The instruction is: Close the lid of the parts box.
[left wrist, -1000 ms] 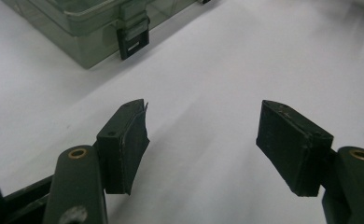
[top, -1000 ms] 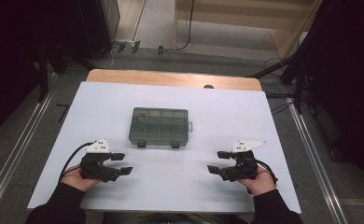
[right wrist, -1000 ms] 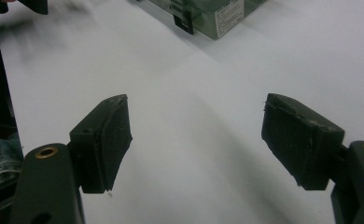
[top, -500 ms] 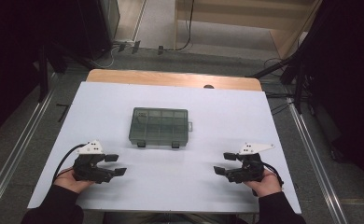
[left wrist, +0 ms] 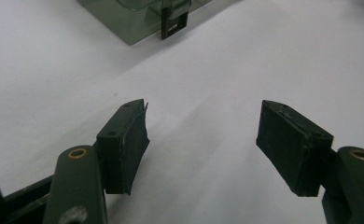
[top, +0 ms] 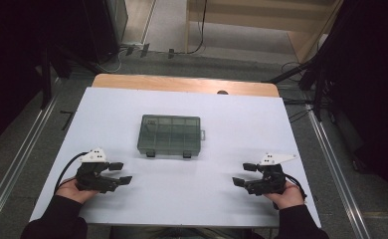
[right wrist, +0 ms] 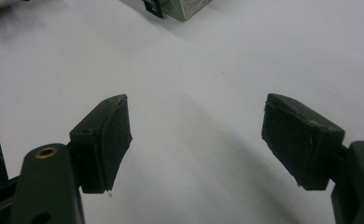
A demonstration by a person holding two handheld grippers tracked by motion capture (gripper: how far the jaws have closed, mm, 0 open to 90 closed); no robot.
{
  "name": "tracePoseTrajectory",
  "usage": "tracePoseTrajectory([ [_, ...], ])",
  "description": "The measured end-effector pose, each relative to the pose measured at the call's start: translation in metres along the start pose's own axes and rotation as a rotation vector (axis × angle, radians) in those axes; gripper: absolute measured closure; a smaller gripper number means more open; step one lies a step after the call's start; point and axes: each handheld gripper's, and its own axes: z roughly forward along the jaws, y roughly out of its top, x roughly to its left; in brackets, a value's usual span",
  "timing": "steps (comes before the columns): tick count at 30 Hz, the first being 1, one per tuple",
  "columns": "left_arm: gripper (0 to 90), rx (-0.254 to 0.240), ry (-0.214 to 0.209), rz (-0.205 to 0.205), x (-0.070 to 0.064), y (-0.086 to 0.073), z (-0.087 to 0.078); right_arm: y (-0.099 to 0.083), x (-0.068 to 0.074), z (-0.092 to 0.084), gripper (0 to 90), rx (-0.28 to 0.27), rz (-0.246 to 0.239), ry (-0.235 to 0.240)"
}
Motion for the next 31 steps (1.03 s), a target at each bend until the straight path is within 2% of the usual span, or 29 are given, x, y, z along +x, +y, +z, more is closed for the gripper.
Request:
tracePoseTrajectory([
  [4,32.7,-0.002,0.003,0.006,0.0,-0.0001,0.0001,0.0002,0.0009,0.0012,24.8,0.008,-0.001,0.004],
  [6,28.8,-0.006,0.004,0.01,0.0001,-0.0002,0.0005,0.0004,0.0013,0.0014,24.8,0.004,-0.003,0.007],
  [31,28.8,0.007,0.001,0.016,-0.0009,-0.0006,0.0022,0.0011,0.0045,0.0035,24.8,0.016,-0.019,0.011],
])
